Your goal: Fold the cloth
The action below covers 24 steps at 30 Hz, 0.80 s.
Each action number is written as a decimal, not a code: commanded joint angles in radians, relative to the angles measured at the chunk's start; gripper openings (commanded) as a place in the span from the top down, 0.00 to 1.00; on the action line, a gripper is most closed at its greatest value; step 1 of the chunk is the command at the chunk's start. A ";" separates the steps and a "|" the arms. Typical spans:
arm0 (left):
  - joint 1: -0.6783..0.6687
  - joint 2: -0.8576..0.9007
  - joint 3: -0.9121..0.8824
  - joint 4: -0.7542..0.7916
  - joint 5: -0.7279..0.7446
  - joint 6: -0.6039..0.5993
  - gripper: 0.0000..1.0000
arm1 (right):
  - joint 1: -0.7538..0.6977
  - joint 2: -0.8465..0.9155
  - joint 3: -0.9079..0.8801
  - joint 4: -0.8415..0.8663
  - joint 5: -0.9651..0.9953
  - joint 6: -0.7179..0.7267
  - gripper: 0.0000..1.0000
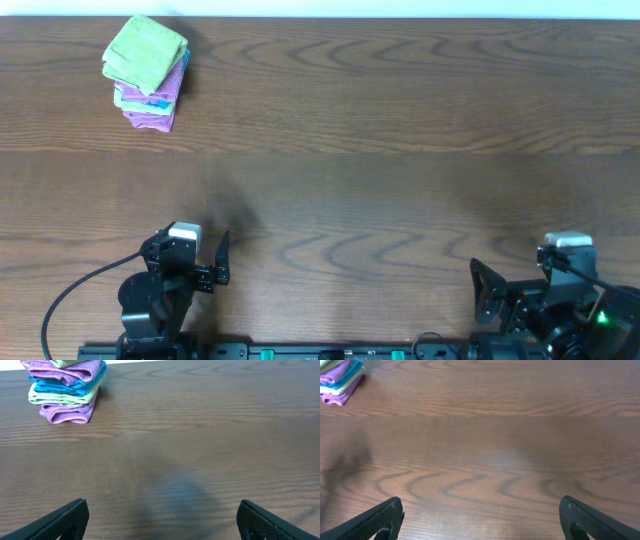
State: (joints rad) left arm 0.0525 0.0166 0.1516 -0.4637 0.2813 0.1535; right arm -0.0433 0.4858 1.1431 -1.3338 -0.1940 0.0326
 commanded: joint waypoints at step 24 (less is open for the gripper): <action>0.006 -0.012 -0.021 0.004 -0.008 -0.012 0.05 | -0.010 -0.278 -0.470 0.397 0.112 -0.072 0.01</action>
State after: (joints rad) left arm 0.0525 0.0162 0.1516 -0.4614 0.2810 0.1535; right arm -0.0471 0.2573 0.7582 -0.9665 -0.0994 -0.0132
